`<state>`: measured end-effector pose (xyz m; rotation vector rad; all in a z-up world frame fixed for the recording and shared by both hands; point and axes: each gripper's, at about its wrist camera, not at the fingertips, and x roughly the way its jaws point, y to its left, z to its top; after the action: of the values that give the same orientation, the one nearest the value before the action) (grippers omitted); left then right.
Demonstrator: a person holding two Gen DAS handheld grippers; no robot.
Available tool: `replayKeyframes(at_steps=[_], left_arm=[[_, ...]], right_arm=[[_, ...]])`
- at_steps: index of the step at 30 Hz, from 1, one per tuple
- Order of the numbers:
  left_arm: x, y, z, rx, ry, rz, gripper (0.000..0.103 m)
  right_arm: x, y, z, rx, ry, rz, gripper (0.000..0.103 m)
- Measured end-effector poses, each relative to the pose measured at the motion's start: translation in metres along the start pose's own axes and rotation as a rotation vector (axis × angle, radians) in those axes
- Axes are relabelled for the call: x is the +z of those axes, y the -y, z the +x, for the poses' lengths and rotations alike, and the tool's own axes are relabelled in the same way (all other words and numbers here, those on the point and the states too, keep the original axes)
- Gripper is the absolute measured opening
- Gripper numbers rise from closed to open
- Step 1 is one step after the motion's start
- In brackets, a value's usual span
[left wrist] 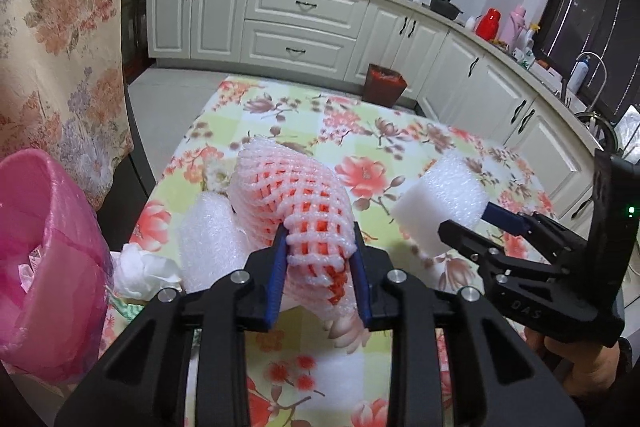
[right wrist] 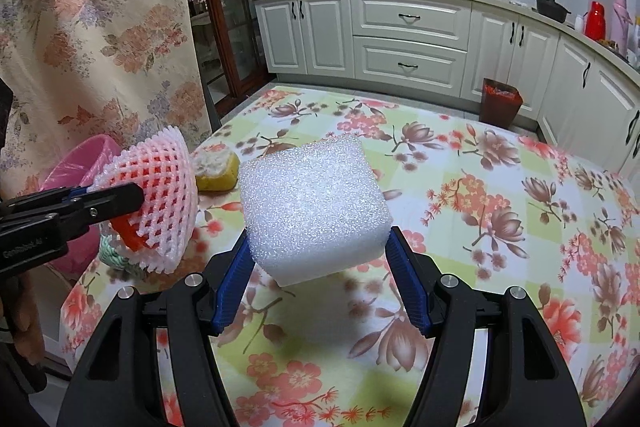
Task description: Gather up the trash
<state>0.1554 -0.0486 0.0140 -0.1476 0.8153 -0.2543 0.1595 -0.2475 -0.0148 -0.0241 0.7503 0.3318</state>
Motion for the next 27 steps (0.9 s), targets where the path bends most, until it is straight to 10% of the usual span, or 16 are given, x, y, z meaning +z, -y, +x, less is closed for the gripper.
replayKeyframes(at_steps=[27], left_arm=[[0.018, -0.009, -0.080, -0.022, 0.160, -0.019, 0.028]], right_arm=[[0.012, -0.018, -0.036, -0.012, 0.059, -0.019, 0.063]])
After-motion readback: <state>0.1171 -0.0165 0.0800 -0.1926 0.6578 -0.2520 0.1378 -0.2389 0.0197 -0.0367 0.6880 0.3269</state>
